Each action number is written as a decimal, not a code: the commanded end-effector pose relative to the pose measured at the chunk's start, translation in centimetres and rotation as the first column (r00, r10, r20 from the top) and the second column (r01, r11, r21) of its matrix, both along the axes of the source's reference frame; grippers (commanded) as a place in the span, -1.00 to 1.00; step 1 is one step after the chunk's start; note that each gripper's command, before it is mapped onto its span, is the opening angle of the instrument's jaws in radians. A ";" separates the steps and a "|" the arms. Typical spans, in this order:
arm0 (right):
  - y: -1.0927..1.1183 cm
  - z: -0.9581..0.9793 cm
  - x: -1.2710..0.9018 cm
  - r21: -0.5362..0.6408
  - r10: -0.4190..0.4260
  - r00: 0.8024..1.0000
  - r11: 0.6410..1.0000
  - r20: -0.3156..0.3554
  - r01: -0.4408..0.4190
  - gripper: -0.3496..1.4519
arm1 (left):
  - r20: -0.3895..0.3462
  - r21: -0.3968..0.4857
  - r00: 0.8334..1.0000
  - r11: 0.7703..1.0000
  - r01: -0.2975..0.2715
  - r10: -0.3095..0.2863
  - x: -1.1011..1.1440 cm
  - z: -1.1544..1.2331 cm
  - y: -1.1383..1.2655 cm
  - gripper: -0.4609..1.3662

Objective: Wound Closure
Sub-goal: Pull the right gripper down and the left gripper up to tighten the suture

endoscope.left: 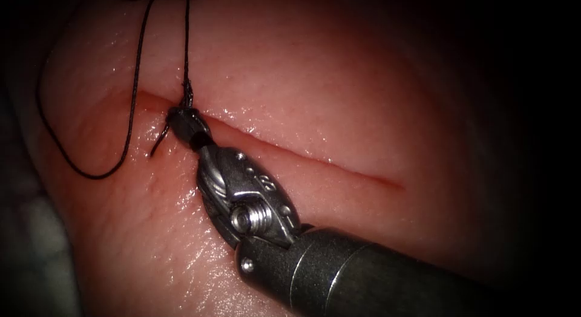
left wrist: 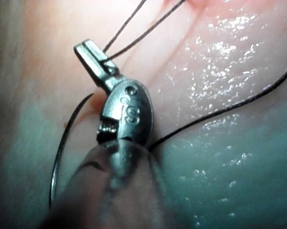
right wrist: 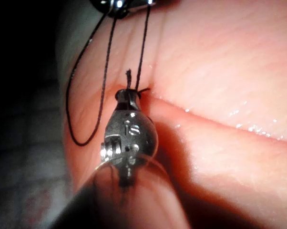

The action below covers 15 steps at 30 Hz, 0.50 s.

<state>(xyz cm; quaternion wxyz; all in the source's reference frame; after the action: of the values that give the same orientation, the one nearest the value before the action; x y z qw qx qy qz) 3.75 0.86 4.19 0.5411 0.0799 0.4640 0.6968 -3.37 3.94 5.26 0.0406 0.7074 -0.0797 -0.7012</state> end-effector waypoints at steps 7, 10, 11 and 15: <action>-0.04 0.00 0.00 -0.104 -0.164 0.986 0.981 0.012 0.164 -1.00 | -0.004 0.008 1.000 1.000 -0.003 0.003 0.01 0.12 0.18 -0.88; -0.09 0.00 -0.02 -0.231 -0.327 0.945 0.918 0.023 0.323 -1.00 | -0.005 0.009 1.000 1.000 -0.002 0.002 0.04 0.19 0.27 -0.88; -0.10 -0.01 -0.02 -0.252 -0.348 0.937 0.906 0.011 0.340 -1.00 | -0.005 0.015 1.000 1.000 -0.002 0.002 0.05 0.21 0.29 -0.88; -0.09 -0.01 -0.04 -0.323 -0.404 0.915 0.868 -0.014 0.378 -1.00 | -0.006 0.020 1.000 1.000 -0.001 0.001 0.06 0.26 0.35 -0.88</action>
<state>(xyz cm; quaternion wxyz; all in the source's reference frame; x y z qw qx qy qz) 3.72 0.78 4.16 0.6606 0.1153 0.5672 0.4781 -3.31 4.31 5.54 0.0311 0.7059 -0.0752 -0.7036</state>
